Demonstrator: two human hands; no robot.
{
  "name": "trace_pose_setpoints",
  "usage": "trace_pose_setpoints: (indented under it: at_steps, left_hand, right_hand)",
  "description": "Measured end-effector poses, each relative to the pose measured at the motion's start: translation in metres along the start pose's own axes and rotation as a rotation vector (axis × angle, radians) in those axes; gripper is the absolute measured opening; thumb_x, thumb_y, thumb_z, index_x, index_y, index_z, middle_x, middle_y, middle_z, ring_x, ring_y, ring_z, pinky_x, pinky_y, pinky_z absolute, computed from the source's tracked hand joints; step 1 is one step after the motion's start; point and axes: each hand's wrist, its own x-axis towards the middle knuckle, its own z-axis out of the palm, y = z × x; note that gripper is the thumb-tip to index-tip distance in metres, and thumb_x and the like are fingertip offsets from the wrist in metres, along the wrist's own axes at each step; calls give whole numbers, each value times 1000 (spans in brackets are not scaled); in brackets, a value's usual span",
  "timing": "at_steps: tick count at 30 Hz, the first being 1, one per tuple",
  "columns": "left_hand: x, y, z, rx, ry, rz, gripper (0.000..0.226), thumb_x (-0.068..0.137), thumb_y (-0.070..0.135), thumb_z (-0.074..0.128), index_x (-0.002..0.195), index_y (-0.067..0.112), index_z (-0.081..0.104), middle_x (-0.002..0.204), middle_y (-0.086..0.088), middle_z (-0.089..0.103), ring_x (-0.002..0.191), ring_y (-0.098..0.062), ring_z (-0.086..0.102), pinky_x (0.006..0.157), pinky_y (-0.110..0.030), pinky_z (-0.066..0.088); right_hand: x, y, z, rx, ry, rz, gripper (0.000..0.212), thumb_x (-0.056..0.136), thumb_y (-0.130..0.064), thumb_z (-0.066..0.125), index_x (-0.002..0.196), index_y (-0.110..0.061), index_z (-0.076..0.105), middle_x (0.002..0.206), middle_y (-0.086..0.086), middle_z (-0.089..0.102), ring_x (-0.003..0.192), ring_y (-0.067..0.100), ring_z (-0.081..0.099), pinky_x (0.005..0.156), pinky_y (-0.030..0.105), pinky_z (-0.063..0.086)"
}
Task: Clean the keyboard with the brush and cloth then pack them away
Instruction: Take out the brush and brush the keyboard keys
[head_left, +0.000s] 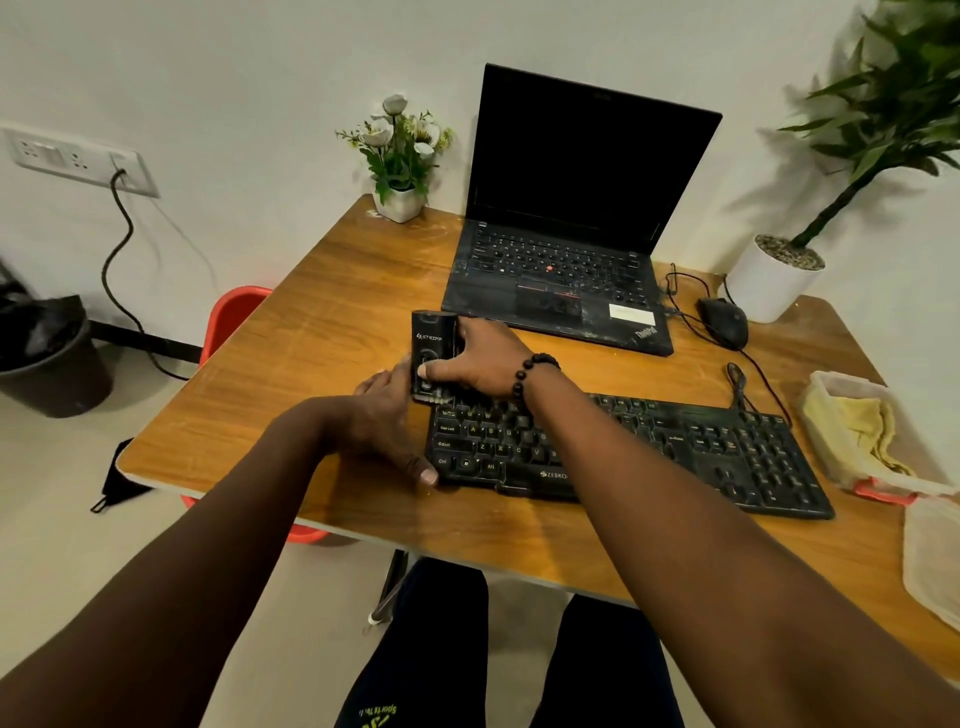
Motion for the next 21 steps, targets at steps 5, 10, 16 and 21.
trace_pose_setpoints:
  at_steps: [5,10,16,21]
  left_hand:
    - [0,-1,2,-27,1,10,174,29,72,89,151,32,-29,166,-6,-7,151,-35,-9,122,-57,3]
    - [-1,1,0,-30,-15,3,169,29,71,89,147,43,-30,166,-5,-10,150,-39,-11,120,-61,4]
    - [-3,3,0,-33,5,13,166,39,62,93,148,43,-30,166,-5,-9,150,-39,-11,121,-59,2]
    - [-6,7,3,-19,33,1,166,43,57,93,144,39,-37,166,-7,-10,150,-38,-11,121,-58,2]
  right_hand:
    - [-1,10,-7,93,32,21,49,78,-39,75,119,-21,56,101,-10,64,85,6,61,64,20,46]
    - [-6,15,-17,634,207,124,31,80,-21,75,104,-10,61,89,3,66,60,8,50,52,21,44]
    - [-10,14,-23,616,170,126,26,78,-11,75,99,-15,59,90,1,65,65,9,53,53,19,43]
    - [-2,14,-19,347,67,53,27,75,-22,78,92,-23,57,88,-7,63,74,6,58,59,20,43]
